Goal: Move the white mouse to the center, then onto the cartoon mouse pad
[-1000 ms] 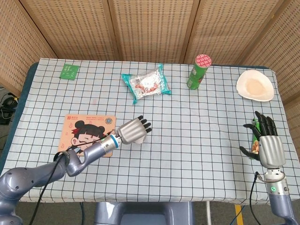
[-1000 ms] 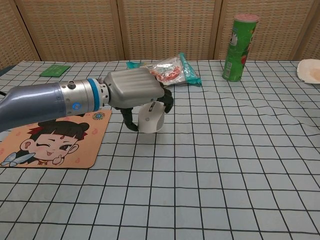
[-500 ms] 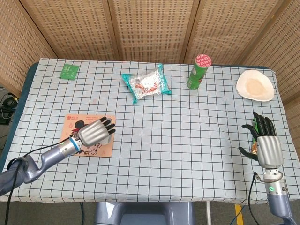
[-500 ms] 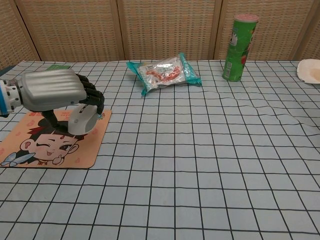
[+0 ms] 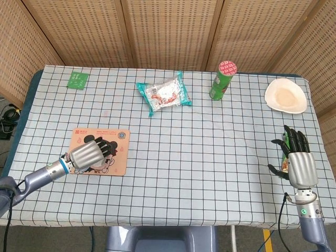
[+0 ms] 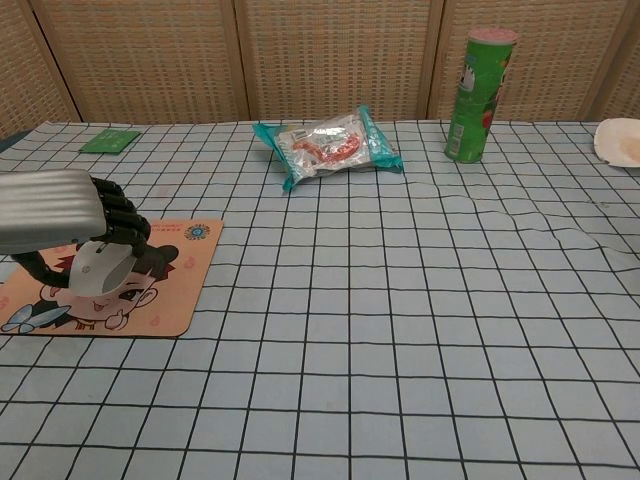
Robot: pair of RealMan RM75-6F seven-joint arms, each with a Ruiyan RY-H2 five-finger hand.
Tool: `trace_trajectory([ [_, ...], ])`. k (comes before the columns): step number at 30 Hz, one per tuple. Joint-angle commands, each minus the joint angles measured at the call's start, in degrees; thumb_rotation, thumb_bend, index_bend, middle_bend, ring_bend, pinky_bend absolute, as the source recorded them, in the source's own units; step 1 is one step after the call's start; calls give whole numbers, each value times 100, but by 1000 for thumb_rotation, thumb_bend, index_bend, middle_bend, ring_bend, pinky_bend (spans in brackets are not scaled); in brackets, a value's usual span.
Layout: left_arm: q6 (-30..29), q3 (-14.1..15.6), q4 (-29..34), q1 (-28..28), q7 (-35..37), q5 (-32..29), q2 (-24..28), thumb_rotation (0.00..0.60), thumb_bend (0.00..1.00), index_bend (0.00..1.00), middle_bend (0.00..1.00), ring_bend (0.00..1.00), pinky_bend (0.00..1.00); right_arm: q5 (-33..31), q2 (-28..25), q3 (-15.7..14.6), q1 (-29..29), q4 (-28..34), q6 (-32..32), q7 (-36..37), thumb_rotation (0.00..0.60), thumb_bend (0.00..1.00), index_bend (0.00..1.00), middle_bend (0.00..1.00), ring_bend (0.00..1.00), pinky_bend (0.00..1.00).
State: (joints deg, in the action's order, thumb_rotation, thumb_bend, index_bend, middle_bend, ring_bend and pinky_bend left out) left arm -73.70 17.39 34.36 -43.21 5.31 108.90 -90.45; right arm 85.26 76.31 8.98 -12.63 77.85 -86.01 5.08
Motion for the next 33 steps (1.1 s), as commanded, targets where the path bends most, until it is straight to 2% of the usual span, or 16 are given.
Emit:
trace_trajectory([
  [1, -55, 63, -334, 125, 181, 60, -172, 600, 227, 614, 401, 295, 317, 3, 6, -2, -2, -9, 2, -6, 600, 158, 338, 40, 0, 3],
  [13, -164, 138, -1002, 167, 276, 195, -389, 600, 226, 592, 392, 294, 313, -12, 38, -8, -13, -47, 35, -43, 600, 158, 338, 40, 0, 1],
  [15, -157, 158, -1078, 167, 274, 217, -413, 600, 226, 558, 358, 278, 300, -12, 41, -7, -14, -51, 36, -44, 600, 158, 339, 40, 0, 0],
  [20, -105, 166, -1208, 178, 310, 209, -448, 600, 225, 416, 219, 161, 223, -4, 54, -15, -18, -60, 41, -57, 600, 157, 339, 40, 0, 0],
  [29, -141, 187, -1219, 180, 343, 216, -377, 600, 218, 277, 51, 17, 121, 10, 59, -23, -16, -52, 35, -64, 600, 157, 339, 40, 0, 0],
  [33, -194, 199, -1201, 192, 340, 227, -322, 600, 214, 243, 17, 0, 100, 18, 57, -27, -17, -43, 35, -61, 600, 157, 339, 40, 0, 0],
])
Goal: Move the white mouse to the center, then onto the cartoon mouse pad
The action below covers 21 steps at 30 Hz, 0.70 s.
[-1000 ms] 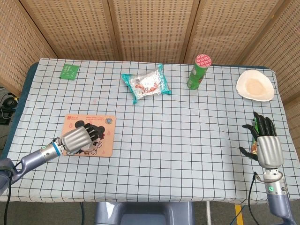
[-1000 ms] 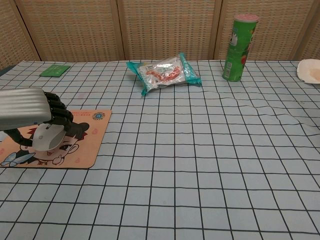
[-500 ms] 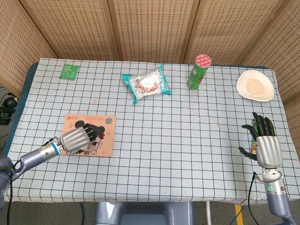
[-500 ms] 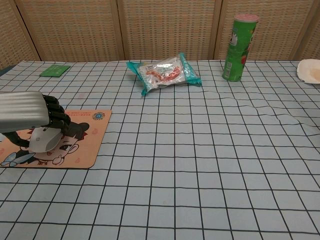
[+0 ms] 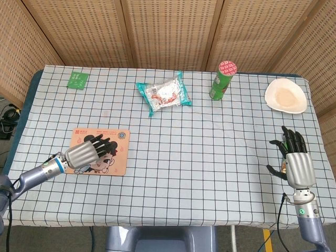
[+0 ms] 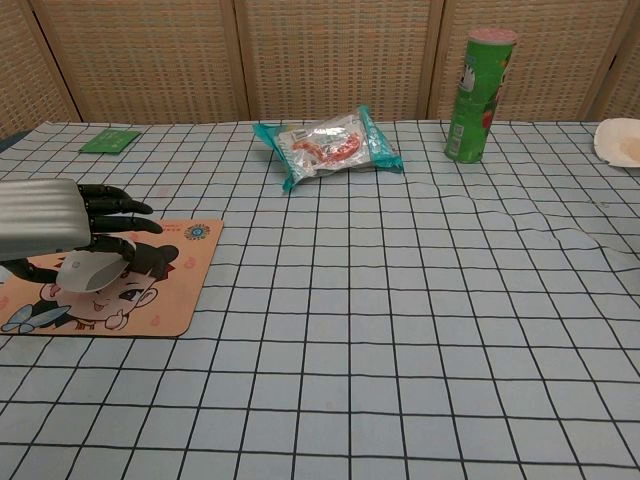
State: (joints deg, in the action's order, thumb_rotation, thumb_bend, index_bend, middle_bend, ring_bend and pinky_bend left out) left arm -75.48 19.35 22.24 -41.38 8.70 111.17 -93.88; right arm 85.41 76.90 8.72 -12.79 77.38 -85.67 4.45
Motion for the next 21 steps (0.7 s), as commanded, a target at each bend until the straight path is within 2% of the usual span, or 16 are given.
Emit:
trace_trajectory([
  [1, -26, 4, 22, 15, 0, 0, 33, 600, 214, 236, 9, 0, 93, 6, -4, -4, 0, 6, 1, 5, 600, 158, 339, 40, 0, 0],
  [11, -337, -61, 182, 166, -87, -63, 224, 600, 210, 189, 0, 0, 75, 71, -9, -42, 2, 52, -15, -8, 600, 157, 337, 39, 0, 0],
  [16, -855, -650, 756, 542, 132, -702, 339, 600, 197, 186, 0, 0, 74, 75, -30, -74, -1, 88, 33, -59, 600, 157, 322, 37, 0, 0],
  [21, -1240, -1285, 1946, 1049, -54, -1454, 431, 600, 181, 178, 0, 0, 62, 50, -31, -96, -9, 101, 101, -113, 600, 158, 308, 34, 0, 0],
])
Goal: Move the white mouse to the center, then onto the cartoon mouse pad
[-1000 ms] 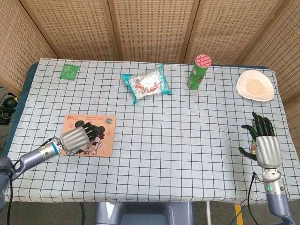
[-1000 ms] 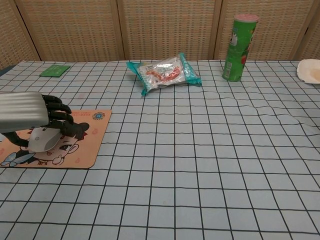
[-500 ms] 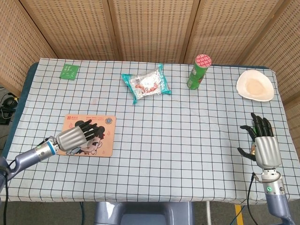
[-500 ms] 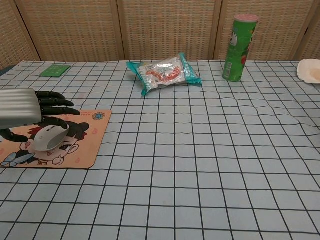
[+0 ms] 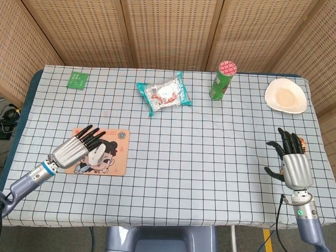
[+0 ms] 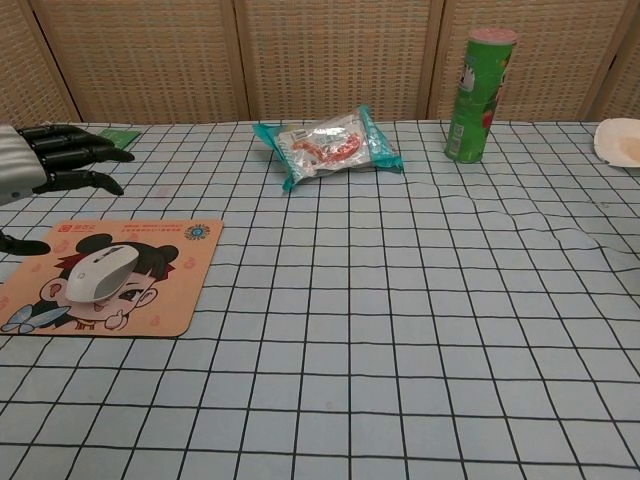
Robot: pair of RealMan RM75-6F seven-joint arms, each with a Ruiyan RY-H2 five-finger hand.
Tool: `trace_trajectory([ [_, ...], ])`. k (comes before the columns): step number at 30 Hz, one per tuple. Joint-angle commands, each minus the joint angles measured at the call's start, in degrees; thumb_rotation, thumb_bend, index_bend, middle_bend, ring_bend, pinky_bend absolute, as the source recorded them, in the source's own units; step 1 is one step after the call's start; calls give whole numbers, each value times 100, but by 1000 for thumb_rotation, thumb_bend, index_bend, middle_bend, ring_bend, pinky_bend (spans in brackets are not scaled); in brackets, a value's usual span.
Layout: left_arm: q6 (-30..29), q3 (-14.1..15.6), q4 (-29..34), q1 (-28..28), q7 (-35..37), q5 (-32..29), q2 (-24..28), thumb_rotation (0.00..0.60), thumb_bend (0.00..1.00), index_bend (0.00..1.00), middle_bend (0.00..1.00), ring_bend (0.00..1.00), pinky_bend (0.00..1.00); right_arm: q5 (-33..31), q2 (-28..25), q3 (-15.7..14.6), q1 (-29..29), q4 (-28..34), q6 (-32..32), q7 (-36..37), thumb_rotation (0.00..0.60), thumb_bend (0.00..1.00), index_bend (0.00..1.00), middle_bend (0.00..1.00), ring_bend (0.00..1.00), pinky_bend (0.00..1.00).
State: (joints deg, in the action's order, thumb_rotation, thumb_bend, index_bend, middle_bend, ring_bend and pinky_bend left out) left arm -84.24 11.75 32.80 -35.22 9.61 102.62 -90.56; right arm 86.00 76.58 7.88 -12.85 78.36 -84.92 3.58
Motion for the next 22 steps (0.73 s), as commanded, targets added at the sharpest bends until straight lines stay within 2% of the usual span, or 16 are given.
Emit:
trace_trajectory([
  [1, -411, -611, 1139, 520, -288, -710, 120, 600, 177, 175, 0, 0, 50, -16, -1, -16, -5, 7, 41, -42, 600, 157, 307, 31, 0, 0],
  [3, -514, -858, 1938, 799, -588, -1095, 165, 600, 171, 162, 0, 0, 24, -36, -5, -39, -9, 20, 100, -99, 600, 157, 304, 24, 0, 0],
  [5, -533, -974, 2617, 971, -877, -1323, 253, 600, 160, 137, 0, 0, 5, -51, -11, -55, -13, 38, 144, -140, 600, 158, 300, 17, 0, 0],
  [11, -677, -1104, 4728, 1511, -1878, -1856, 569, 600, 123, 13, 0, 0, 0, -76, -68, -153, -35, 141, 347, -322, 600, 157, 267, 0, 0, 0],
  [16, -786, -1063, 5582, 1835, -2437, -2057, 705, 600, 88, 0, 0, 0, 0, -149, -131, -189, -57, 244, 513, -421, 600, 156, 176, 0, 0, 0],
  [22, -933, -1009, 5982, 2130, -2822, -2112, 820, 600, 73, 0, 0, 0, 0, -159, -150, -221, -66, 281, 582, -469, 600, 156, 158, 0, 0, 0],
])
